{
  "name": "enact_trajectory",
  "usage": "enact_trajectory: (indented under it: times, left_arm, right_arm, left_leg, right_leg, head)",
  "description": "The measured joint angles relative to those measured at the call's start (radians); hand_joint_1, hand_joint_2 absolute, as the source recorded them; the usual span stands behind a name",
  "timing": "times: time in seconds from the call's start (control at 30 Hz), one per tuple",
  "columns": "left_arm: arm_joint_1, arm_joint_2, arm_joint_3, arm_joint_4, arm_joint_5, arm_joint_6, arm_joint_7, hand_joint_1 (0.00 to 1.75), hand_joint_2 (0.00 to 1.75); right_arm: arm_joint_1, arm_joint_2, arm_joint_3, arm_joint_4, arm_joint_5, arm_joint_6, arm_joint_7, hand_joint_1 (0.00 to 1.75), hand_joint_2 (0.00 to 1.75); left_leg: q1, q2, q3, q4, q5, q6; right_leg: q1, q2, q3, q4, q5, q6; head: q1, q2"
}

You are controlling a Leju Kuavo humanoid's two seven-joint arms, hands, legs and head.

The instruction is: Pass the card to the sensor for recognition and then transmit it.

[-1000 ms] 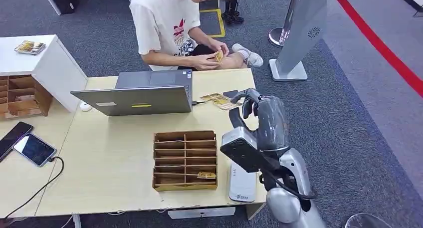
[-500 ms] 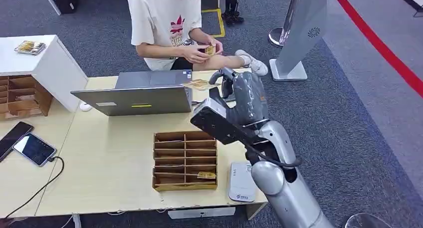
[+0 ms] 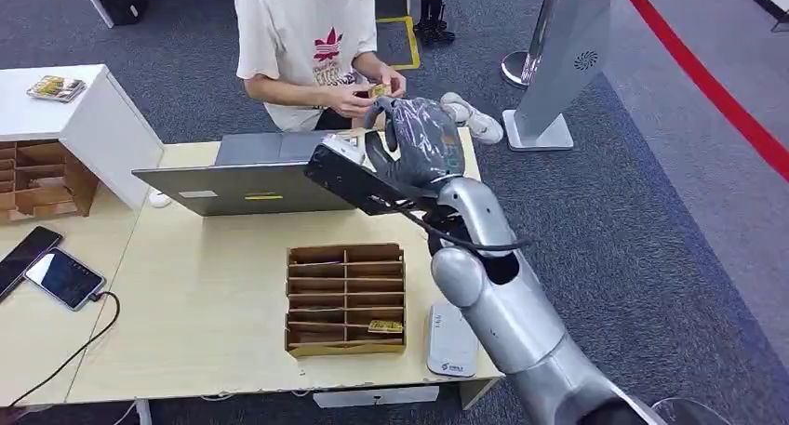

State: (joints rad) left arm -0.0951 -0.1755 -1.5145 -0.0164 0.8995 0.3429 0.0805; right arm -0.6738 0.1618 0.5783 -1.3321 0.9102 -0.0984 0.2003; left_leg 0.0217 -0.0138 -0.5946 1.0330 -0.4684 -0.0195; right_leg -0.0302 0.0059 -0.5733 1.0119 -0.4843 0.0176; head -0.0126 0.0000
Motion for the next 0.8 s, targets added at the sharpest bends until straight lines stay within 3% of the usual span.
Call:
enact_trajectory:
  times: [0.8]
  left_arm:
    - [-0.014, 0.012, -0.019, -0.004, -0.046, -0.019, 0.041, 0.00, 0.00]
  right_arm:
    - [-0.124, 0.069, -0.052, 0.229, 0.032, -0.024, 0.050, 1.75, 1.75]
  left_leg:
    - [0.000, 0.000, 0.000, 0.000, 0.000, 0.000]
  right_leg:
    - [0.000, 0.000, 0.000, 0.000, 0.000, 0.000]
  head:
    - [0.000, 0.000]
